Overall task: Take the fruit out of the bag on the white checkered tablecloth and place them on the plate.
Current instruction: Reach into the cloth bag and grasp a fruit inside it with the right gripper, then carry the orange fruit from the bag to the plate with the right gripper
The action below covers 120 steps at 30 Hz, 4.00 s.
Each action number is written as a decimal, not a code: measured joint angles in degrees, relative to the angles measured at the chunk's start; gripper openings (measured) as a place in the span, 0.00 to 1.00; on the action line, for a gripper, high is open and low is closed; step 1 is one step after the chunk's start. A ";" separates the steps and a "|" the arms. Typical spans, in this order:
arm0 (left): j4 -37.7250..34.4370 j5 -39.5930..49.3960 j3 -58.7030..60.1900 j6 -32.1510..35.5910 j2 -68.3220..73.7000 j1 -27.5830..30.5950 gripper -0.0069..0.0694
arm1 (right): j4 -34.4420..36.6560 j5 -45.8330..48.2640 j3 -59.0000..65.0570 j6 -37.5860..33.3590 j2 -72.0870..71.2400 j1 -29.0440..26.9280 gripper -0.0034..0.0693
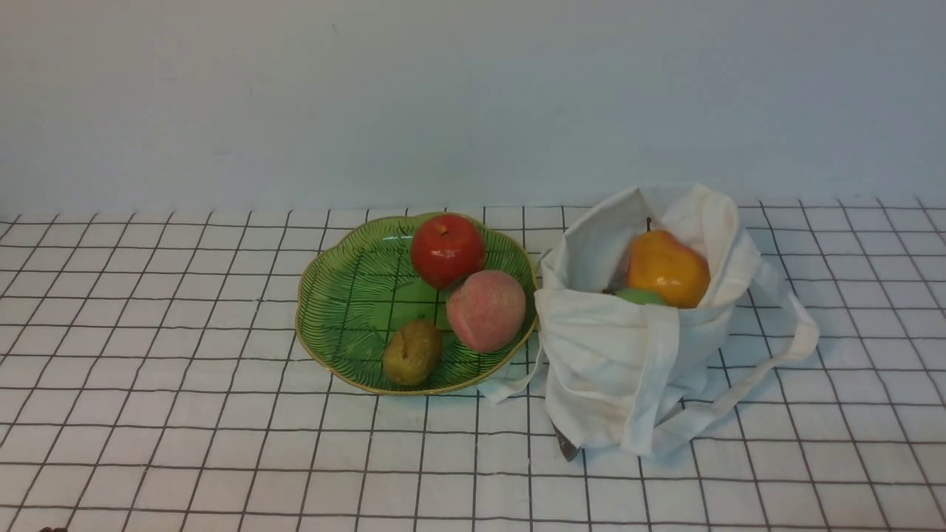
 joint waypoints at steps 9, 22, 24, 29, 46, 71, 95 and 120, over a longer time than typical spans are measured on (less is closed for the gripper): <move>0.00 0.00 0.00 0.00 0.00 0.00 0.08 | 0.00 0.00 0.00 1.36 0.00 0.00 0.03; 0.00 0.00 0.00 0.00 0.00 0.00 0.08 | 31.26 -7.14 0.20 17.69 0.00 0.00 0.03; 0.00 0.00 0.00 0.00 0.00 0.00 0.08 | 30.80 -7.55 0.20 14.99 0.00 0.00 0.03; 0.00 0.00 0.00 0.00 0.00 0.00 0.08 | 29.14 -6.94 -4.68 8.45 0.23 0.00 0.03; 0.00 0.00 0.00 0.00 0.00 0.00 0.08 | 11.16 24.17 -46.37 -1.63 59.54 1.30 0.04; 0.00 0.00 0.00 0.00 0.00 0.00 0.08 | -1.51 17.89 -85.33 -0.42 111.11 11.62 0.97; 0.00 0.00 0.00 0.00 0.00 0.00 0.08 | -7.81 14.39 -86.79 7.47 119.03 11.87 0.90; 0.00 0.00 0.00 0.00 0.00 0.00 0.08 | 0.97 30.17 -94.11 3.73 106.64 12.05 0.90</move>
